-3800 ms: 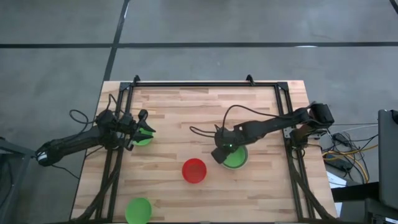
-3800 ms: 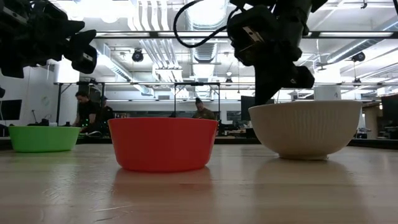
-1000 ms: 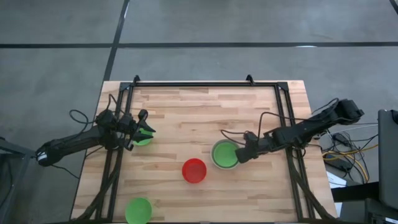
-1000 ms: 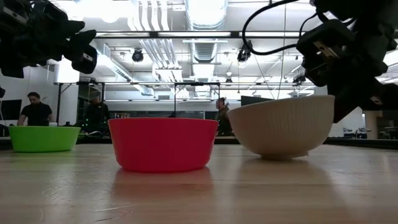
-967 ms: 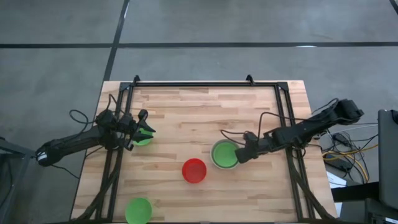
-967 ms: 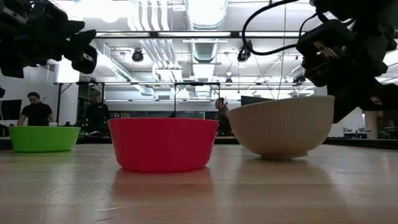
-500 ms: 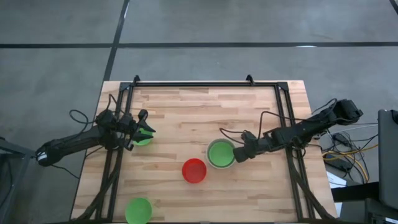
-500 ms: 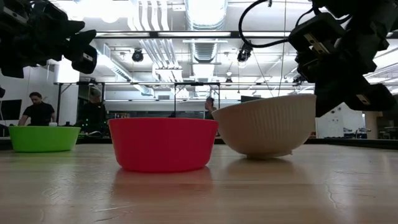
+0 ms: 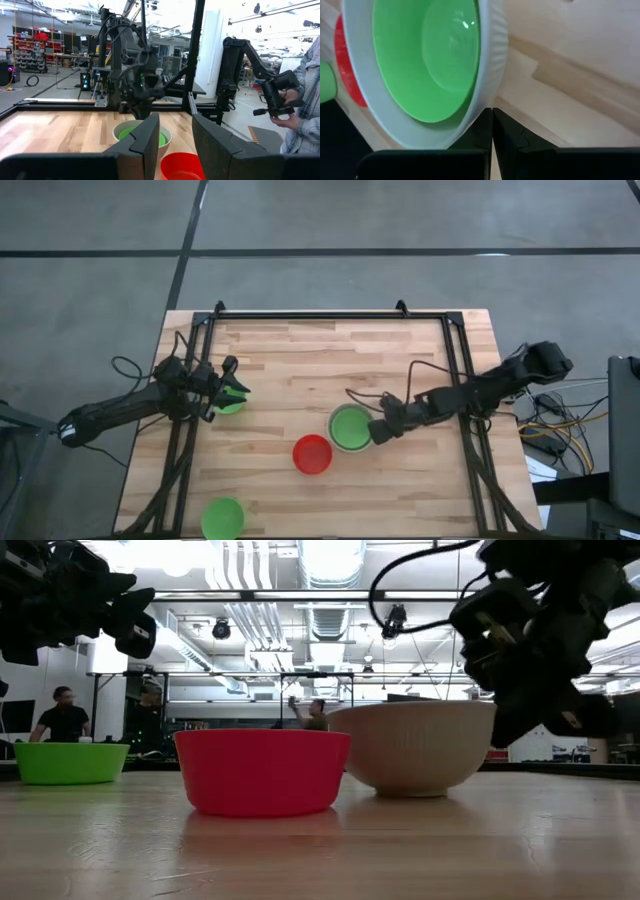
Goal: Nest bowls inside each other
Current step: Move the stacked bowls to the center of the table
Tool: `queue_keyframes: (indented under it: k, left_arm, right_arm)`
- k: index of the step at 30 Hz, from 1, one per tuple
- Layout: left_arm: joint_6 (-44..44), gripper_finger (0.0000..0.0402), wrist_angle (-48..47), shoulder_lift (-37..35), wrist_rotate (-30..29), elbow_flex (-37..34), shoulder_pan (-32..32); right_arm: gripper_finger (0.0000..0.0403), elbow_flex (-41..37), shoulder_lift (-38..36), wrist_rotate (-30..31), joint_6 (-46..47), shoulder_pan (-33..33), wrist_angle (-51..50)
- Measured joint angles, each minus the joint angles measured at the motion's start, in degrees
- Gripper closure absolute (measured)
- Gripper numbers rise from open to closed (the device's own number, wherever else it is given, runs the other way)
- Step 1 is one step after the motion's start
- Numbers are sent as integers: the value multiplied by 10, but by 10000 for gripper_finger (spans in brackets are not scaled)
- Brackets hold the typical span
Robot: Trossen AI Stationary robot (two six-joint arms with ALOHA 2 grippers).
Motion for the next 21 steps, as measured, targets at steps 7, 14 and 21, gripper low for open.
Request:
queue_keyframes:
  k: [7,14,21]
  left_arm:
    - [0,280,0,2,0,0,0]
    - [0,280,0,4,0,0,0]
    - [0,280,0,5,0,0,-1]
  right_arm:
    - [394,13,34,-20,-34,-18,36]
    - [394,29,32,-20,-76,-44,37]
    - [394,32,34,-22,-95,-59,38]
